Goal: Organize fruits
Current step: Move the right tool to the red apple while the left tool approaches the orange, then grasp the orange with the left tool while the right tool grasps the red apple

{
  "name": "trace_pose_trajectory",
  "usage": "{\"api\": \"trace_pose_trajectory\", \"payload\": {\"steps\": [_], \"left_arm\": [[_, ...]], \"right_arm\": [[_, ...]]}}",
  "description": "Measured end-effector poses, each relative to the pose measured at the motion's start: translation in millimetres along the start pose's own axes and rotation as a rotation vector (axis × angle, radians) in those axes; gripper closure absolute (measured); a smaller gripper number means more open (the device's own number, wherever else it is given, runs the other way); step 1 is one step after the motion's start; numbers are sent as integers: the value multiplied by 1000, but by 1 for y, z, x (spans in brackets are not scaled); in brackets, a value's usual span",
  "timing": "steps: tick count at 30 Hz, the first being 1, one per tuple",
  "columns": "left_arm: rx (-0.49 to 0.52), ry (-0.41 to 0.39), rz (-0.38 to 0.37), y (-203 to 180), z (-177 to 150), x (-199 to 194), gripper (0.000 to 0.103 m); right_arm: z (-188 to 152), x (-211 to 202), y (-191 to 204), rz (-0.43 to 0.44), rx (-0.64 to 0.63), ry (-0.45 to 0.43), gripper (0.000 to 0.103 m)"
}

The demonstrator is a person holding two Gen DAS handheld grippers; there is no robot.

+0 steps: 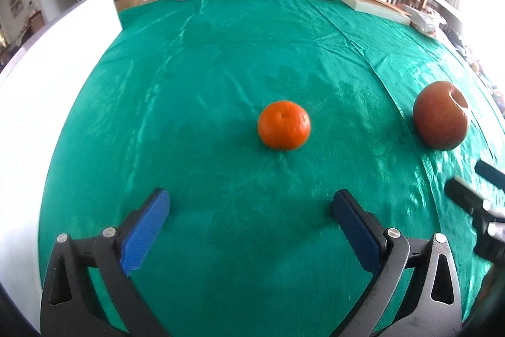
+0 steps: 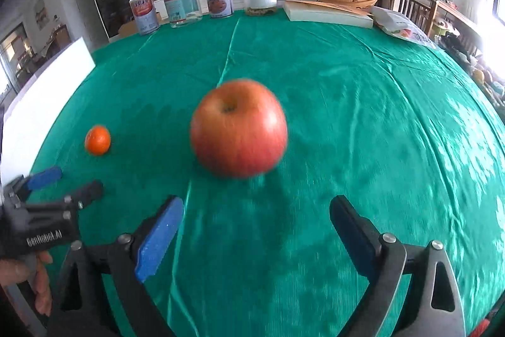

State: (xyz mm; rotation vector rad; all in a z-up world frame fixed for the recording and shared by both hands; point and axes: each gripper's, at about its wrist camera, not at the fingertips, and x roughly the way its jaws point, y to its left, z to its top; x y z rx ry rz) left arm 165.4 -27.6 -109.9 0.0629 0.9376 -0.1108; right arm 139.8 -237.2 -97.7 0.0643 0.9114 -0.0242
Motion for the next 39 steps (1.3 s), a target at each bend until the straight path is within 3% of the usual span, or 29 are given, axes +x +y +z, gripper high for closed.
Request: {"api": "trace_pose_trajectory", "payload": {"steps": [4,9,32,36,39], "left_arm": [[-24,-3,18,0,-9,-5,0],[-29,-6,23,0,-13,-8,0],[-23,-9,14,0,-22,-15,0],[28,6,-27,2,-22,-17,0],[32,35,-144,17,-15,-24,2]], "right_arm": [[-25,-7,1,-22,-19,25,0],[-40,-13,1,-45,-10,-13,0],[-37,-12,2,-40,-14,-11,0],[-37,-11,2,-33,-16,-11,0],[-36,-13,-1,-12,-34,18,0]]}}
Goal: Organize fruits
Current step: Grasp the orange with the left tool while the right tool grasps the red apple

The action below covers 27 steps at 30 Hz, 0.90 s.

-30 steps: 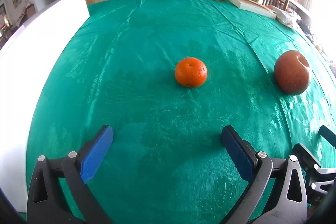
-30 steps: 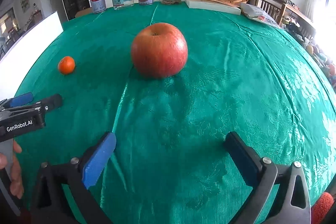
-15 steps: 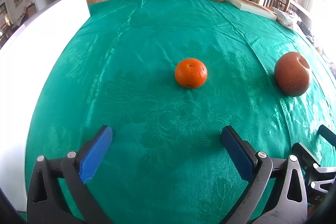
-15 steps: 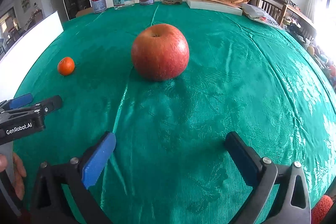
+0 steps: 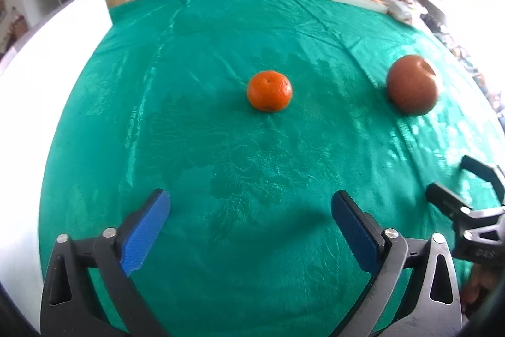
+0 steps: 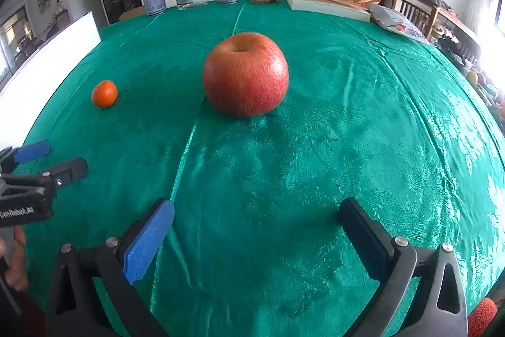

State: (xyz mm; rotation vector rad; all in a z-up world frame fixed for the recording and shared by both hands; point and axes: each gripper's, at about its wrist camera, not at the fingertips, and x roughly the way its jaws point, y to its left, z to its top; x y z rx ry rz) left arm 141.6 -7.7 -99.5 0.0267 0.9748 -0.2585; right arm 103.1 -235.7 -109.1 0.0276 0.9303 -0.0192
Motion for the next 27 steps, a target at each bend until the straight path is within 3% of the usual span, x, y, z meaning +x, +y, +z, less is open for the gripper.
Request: {"api": "trace_pose_trajectory", "payload": {"steps": [3,5,9,12,18,20,21,22,23,27], "left_arm": [[-23,-35,-126,10,18,-16,2],[31,-36,-113,4,37,-18,2],[111,11,-95,-11,64,-1,3],[118,72,-81,-13,73,19,27],[93,114,-61,-17,78,43,31],[82,103,-57,-17,79,46,36],[81,99,-60,-17,80,46,47],[84,95,-57,-17,81,46,65],[90,95,-58,-18,82,47,71],[88,88,-90,-15,81,40,73]], "right_arm": [[11,-14,-18,76,72,-39,0],[30,-21,-26,107,83,-67,0],[68,-8,-22,127,1,9,0],[80,-1,-18,135,-31,32,0],[95,14,-8,165,-74,78,2],[100,26,-6,169,-82,112,8],[103,32,-5,164,-87,126,14],[106,37,-4,166,-85,138,28],[108,43,-6,168,-78,153,35],[112,43,-11,172,-52,171,36]]}}
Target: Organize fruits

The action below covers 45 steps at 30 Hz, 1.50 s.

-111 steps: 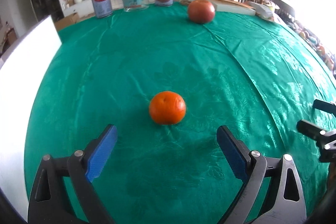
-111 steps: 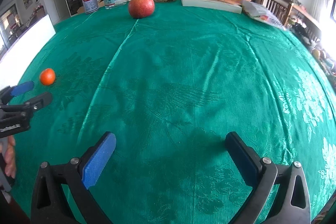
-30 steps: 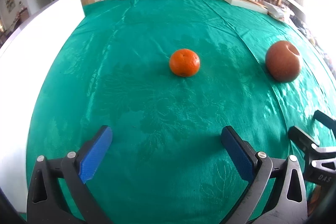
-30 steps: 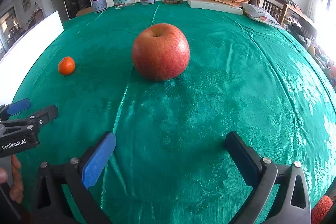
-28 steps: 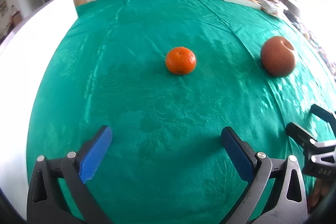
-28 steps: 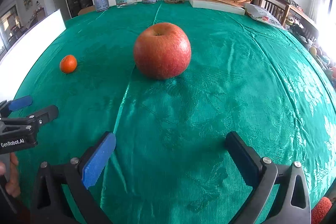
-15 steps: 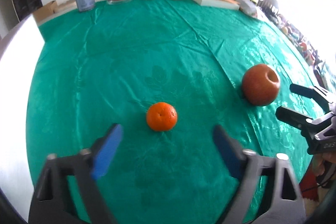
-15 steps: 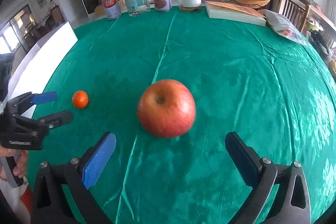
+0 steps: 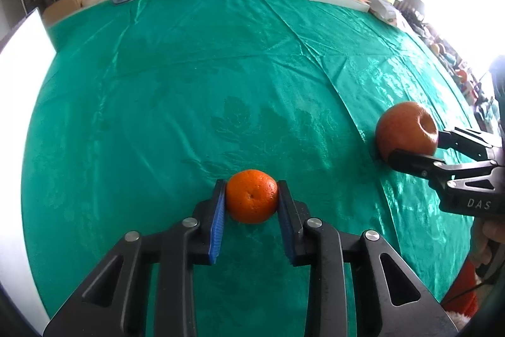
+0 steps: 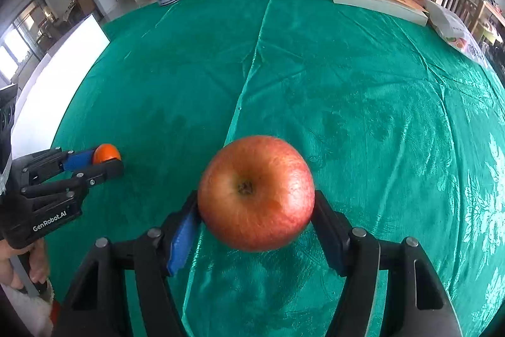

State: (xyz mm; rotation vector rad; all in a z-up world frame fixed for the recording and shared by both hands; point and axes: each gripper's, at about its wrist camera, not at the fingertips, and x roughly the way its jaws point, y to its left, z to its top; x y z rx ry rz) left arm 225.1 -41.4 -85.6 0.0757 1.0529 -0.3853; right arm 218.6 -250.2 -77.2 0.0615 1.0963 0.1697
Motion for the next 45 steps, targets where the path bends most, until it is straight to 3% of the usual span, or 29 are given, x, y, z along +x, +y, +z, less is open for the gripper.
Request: {"api": "trace_pose_trajectory", "payload": {"steps": [6,11,15,16,19,22,26,29,35,38,41,44,45], "left_arm": [[-29,-66,-42,10,-8,-59,73],[-122,-179,-113,60,1,-163,73],[-180,-275,-5,129,14,-237,73],[-199,-280,56,154,18,-248,72],[-290,-229,170,220,23,-244,72],[-404,-147,242,283,23,-216,72],[-537,-34,270,345,8,-167,72],[-598,37,258,368,-4,-136,72],[-632,114,259,385,-10,-97,71],[-666,136,253,388,-12,-86,67],[-689,112,252,388,-13,-95,47],[-645,37,311,376,-9,-131,35],[-622,8,339,369,-8,-146,27]], "right_arm": [[-2,-30,16,83,-14,-34,36],[25,-75,64,198,-78,-96,36],[70,-109,144,329,-191,-152,36],[82,-114,169,359,-228,-160,36],[118,-112,265,442,-352,-139,36],[147,-77,352,457,-432,-68,36],[162,-12,437,366,-510,36,36],[162,32,474,278,-573,102,36],[160,94,509,136,-668,199,36],[160,104,523,93,-686,195,35],[164,95,516,101,-669,161,34],[168,70,501,114,-666,111,31],[170,60,495,123,-657,97,30]]}}
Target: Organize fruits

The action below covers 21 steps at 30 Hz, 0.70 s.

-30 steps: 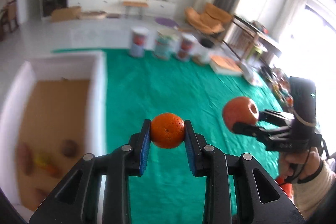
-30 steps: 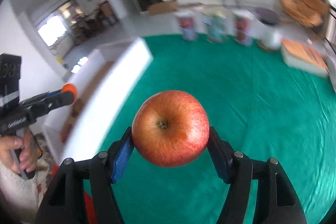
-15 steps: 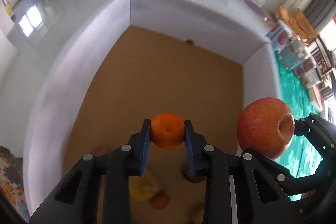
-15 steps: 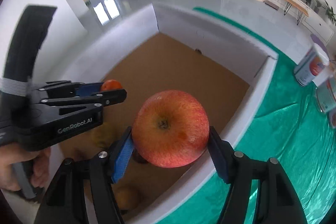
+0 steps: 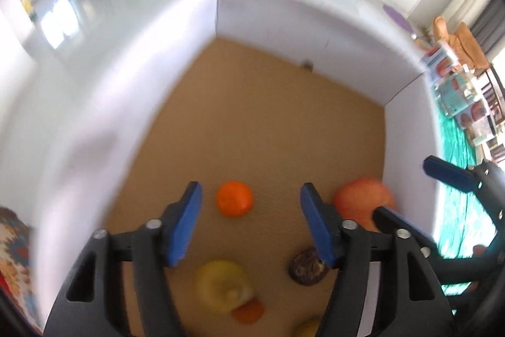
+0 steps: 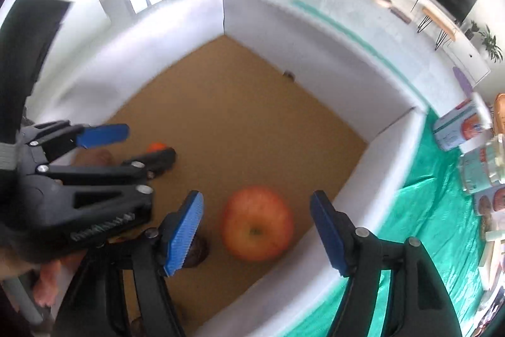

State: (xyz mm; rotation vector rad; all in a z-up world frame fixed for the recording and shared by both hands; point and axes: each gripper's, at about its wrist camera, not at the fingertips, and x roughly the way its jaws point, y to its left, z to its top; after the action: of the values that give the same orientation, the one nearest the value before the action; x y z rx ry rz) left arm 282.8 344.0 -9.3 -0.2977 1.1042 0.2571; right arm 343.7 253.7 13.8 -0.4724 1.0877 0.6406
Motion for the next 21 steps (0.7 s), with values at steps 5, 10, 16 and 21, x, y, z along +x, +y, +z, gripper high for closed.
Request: {"api": "trace_pose_trajectory", "payload": {"steps": [5,10,16,21], "left_arm": [[86,-229,136,-9,-32,-103,5],[52,-286,169,-4,-109,-165,1],[-78,-204,204,22,-173,-167,1],[-122,-172,201,28,-193,-175,1]], "right_arm": [[-19,-81,-7,49,29,-92,8],[-74,-139,11,122,1,-143,1],[-132,-159,46,134,-12,-125,1],[-143,-157,71,108,-34,-95,1]]}}
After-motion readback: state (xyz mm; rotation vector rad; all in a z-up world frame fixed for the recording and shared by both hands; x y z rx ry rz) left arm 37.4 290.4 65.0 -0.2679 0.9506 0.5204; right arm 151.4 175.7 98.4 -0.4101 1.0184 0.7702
